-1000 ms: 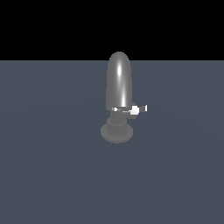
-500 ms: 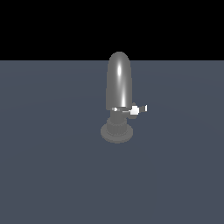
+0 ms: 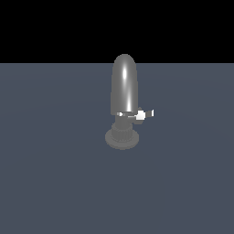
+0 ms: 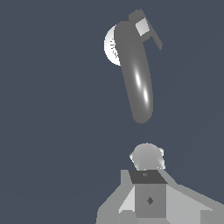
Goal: Turn on the faucet by rotating a designated handle.
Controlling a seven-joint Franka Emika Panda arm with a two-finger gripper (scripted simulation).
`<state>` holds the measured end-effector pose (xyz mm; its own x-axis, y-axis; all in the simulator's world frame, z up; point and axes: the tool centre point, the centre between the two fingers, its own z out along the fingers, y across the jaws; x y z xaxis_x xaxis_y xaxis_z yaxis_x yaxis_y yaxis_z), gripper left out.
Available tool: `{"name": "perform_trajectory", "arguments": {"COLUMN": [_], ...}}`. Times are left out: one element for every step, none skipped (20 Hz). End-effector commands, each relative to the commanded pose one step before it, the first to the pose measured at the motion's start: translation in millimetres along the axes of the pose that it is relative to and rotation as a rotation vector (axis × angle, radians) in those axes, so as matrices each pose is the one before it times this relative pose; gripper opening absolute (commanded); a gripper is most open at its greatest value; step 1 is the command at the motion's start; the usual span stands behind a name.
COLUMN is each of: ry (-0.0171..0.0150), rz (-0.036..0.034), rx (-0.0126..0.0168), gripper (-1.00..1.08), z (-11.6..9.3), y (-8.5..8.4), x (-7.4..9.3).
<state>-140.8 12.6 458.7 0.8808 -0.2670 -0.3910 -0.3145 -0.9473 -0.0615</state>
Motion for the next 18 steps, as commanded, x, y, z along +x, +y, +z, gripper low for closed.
{"name": "perform_trajectory", "arguments": {"ry": [-0.04619, -0.01848, -0.01860, -0.01873, -0.01885, -0.01899, -0.01912, -0.01927, -0.01941, -0.01957, -0.01973, -0.01990, -0.02009, -0.02028, -0.02049, -0.02071, -0.02095, -0.02121], "rz": [0.04059, 0.01616, 0.01626, 0.01637, 0.01647, 0.01658, 0.01668, 0.01680, 0.01691, 0.01704, 0.01716, 0.01730, 0.01744, 0.01760, 0.01777, 0.01794, 0.01814, 0.01835], "rx": [0.02087, 0.00846, 0.00852, 0.00859, 0.00865, 0.00872, 0.00878, 0.00885, 0.00892, 0.00900, 0.00908, 0.00917, 0.00926, 0.00935, 0.00946, 0.00956, 0.00968, 0.00981], "gripper": [-1.00, -1.00, -1.00, -1.00, -1.00, -1.00, -1.00, -1.00, -1.00, -1.00, -1.00, -1.00, -1.00, -1.00, -1.00, -1.00, -1.00, -1.00], "z": [-0.44, -0.22, -0.23, -0.23, -0.24, -0.24, -0.25, -0.25, -0.26, -0.26, -0.27, -0.27, -0.28, -0.29, -0.29, -0.30, -0.31, -0.32], "y": [-1.44, -0.61, -0.61, -0.61, -0.62, -0.62, -0.62, -0.62, -0.62, -0.62, -0.63, -0.63, -0.63, -0.64, -0.64, -0.64, -0.65, -0.65], "x": [13.42, 5.35, 5.38, 5.42, 5.45, 5.49, 5.52, 5.56, 5.60, 5.65, 5.69, 5.73, 5.79, 5.84, 5.90, 5.95, 6.02, 6.09]}}
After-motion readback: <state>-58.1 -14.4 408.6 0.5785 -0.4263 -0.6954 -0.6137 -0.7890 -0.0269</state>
